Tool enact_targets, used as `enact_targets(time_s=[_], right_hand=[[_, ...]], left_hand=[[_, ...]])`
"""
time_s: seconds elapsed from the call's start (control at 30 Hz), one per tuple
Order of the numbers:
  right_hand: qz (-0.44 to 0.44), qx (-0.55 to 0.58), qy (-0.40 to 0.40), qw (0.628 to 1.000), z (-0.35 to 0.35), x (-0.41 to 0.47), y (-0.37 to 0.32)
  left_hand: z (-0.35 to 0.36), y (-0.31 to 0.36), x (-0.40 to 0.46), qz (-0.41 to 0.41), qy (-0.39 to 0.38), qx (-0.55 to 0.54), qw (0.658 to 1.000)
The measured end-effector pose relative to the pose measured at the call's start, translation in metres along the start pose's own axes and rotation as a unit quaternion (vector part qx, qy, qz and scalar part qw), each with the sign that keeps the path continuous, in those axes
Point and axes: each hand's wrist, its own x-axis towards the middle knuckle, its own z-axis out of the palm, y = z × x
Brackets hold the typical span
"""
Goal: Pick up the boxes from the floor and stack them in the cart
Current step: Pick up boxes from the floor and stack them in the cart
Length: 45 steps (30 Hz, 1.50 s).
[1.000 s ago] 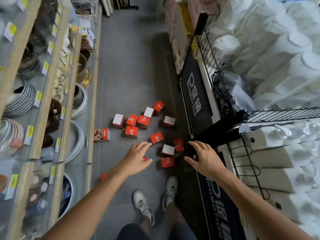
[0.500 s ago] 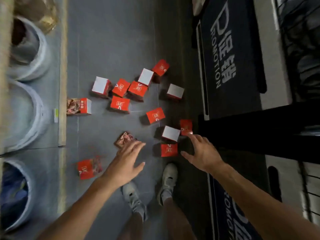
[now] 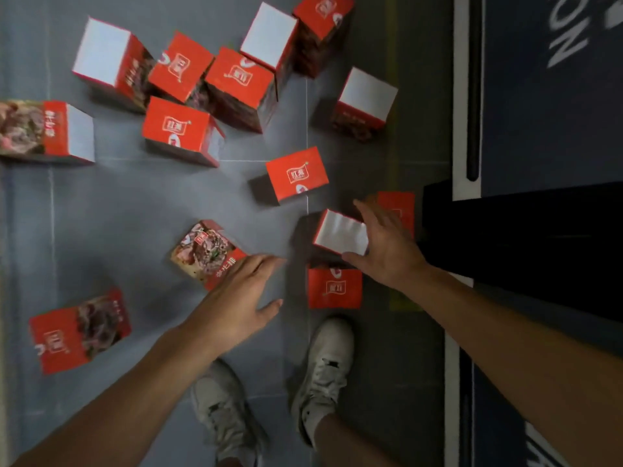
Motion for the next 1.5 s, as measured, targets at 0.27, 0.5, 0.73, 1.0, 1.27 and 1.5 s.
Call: enact_targets(time_s=[0.27,0.5,0.73,1.0,1.27,1.5], right_hand=[[-0.025,-0.060,-0.029,0.997,0.067,0.057,0.016],[-0.029,-0.080,-0.004,0.996,0.067,0.057,0.017],[-0.040,-0.002,0.083,0.996,0.014,0.019,0.006],[-0.033,0.068,0.136,0.988,0.002,0.007,0.018],[-0.030,0.076,0.150,0.985,0.010,0.003,0.021],[-0.022,0.061,0.152,0.986,-0.025,-0.029,-0.003]], left_hand=[[0.050,-0.032,0.000,-0.013,-0.034,-0.006,0.999],[0.050,-0.024,-0.006,-0.009,-0.059,-0.005,0.998],[0.040,0.013,0.020,0.018,-0.071,0.009,0.997],[0.088,0.044,0.091,0.087,-0.063,0.092,0.990],[0.117,0.054,0.111,0.064,-0.134,0.159,0.976],[0.052,0.045,0.071,0.081,-0.065,0.193,0.976]])
